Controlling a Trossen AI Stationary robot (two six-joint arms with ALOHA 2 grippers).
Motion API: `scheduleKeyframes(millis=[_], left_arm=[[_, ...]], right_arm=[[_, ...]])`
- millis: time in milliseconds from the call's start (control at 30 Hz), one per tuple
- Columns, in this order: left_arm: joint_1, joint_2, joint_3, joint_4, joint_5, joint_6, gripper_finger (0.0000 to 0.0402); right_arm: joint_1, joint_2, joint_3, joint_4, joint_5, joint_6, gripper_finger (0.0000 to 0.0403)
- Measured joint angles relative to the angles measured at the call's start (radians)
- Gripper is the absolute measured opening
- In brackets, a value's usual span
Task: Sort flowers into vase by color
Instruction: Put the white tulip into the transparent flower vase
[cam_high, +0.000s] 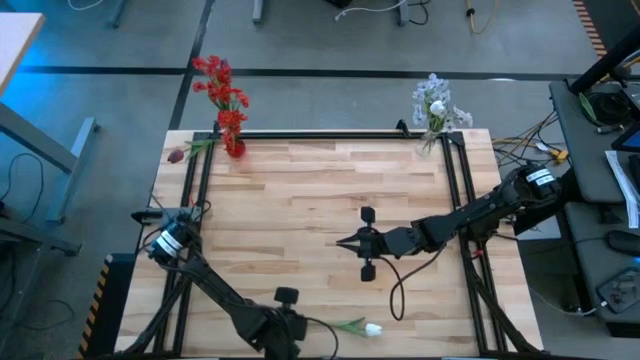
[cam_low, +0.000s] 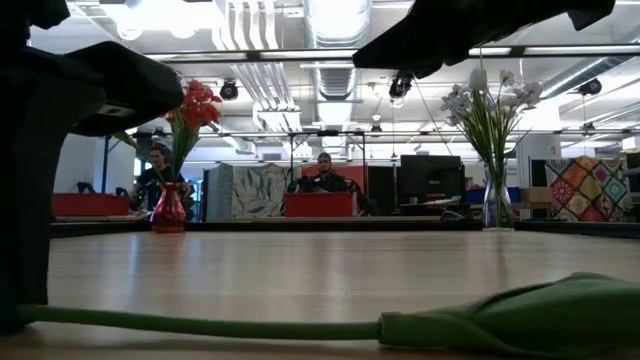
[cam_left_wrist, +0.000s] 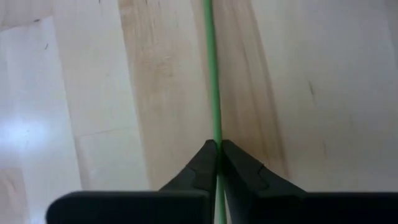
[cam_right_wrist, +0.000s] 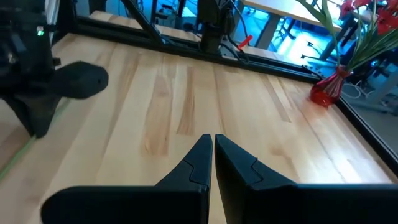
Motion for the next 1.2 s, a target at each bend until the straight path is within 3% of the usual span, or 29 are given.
scheduleKeyframes(millis=[233,700,900,1100,1200], left_arm=[[0.010,-0.102,-0.225,0.253,-0.002,-0.017,0.0001],[0.121,-0.504,-0.862,0.835,-0.104,-0.028,0.0000],[0.169,-0.633,-1.068,1.149,-0.136,0.024,0.0000],[0.233,-0.705,-1.188,1.438,-0.180,0.199,0.0000],[0.302,-0.706,-1.233,1.602,-0.142,0.276,0.0000]], right_arm=[[-0.002,0.000,0.000,-0.070,0.000,-0.031,0.0012],[-0.070,-0.007,-0.056,-0.096,-0.035,-0.037,0.0012],[-0.119,-0.059,-0.120,-0.116,-0.036,-0.011,0.0012],[-0.169,-0.119,-0.257,0.085,-0.111,0.020,0.0012],[-0.186,-0.116,-0.308,0.232,-0.140,0.044,0.0012]])
